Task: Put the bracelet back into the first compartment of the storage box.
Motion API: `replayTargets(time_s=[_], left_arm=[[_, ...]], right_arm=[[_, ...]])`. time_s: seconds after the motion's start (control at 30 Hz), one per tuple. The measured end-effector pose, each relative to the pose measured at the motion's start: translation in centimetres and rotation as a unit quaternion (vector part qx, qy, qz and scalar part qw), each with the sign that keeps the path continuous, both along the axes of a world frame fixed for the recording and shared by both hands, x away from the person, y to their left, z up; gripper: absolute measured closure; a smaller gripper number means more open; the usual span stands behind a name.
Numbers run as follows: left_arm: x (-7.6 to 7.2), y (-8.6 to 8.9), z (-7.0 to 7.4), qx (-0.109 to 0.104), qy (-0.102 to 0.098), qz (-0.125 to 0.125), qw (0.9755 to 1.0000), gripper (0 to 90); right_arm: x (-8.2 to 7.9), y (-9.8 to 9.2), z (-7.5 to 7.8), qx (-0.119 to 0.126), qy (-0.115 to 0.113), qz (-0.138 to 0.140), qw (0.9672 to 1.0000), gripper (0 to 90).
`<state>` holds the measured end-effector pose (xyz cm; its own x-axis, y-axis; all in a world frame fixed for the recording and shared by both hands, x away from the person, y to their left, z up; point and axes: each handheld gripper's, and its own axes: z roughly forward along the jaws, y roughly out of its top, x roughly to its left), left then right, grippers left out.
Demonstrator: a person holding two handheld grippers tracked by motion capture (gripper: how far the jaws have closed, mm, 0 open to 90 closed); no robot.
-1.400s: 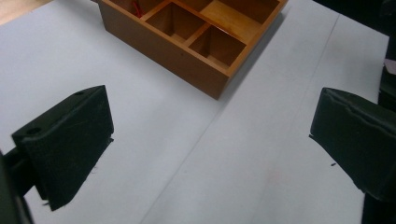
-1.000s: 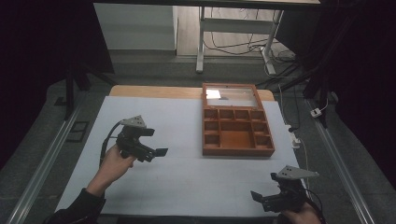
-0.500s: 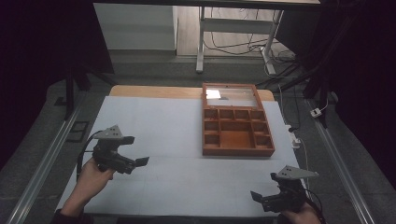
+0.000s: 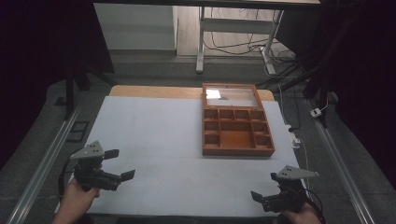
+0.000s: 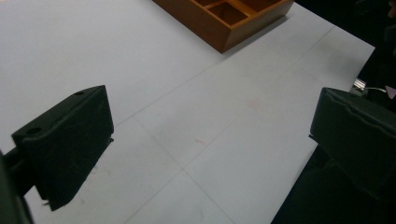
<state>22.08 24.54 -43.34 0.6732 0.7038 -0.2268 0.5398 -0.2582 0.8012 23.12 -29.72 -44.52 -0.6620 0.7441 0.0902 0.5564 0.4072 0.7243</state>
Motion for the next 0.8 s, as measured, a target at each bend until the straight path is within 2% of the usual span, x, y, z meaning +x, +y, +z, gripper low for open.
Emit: replayTargets(time_s=[0.13,0.37,0.53,0.67,0.8], left_arm=[[-1.1,0.7,-0.4,0.002,0.001,0.012,0.9999,0.0],[-3.0,2.0,-1.3,-0.007,0.006,0.034,0.9994,0.1],[-4.0,2.9,-2.1,-0.019,0.019,0.042,0.9988,0.0],[-4.5,3.4,-2.6,-0.012,0.024,0.052,0.9983,0.0],[-4.8,3.6,-3.0,0.006,0.026,0.059,0.9979,0.1]], right_arm=[[0.0,0.0,0.0,0.0,0.0,0.0,1.0,0.0],[0.0,0.0,0.0,0.002,0.0,-0.001,1.0,0.0],[0.0,0.0,0.0,0.0,0.001,0.0,1.0,0.0],[0.0,0.0,0.0,0.0,0.001,-0.001,1.0,0.0],[0.0,0.1,0.0,0.001,0.001,-0.001,1.0,0.0]])
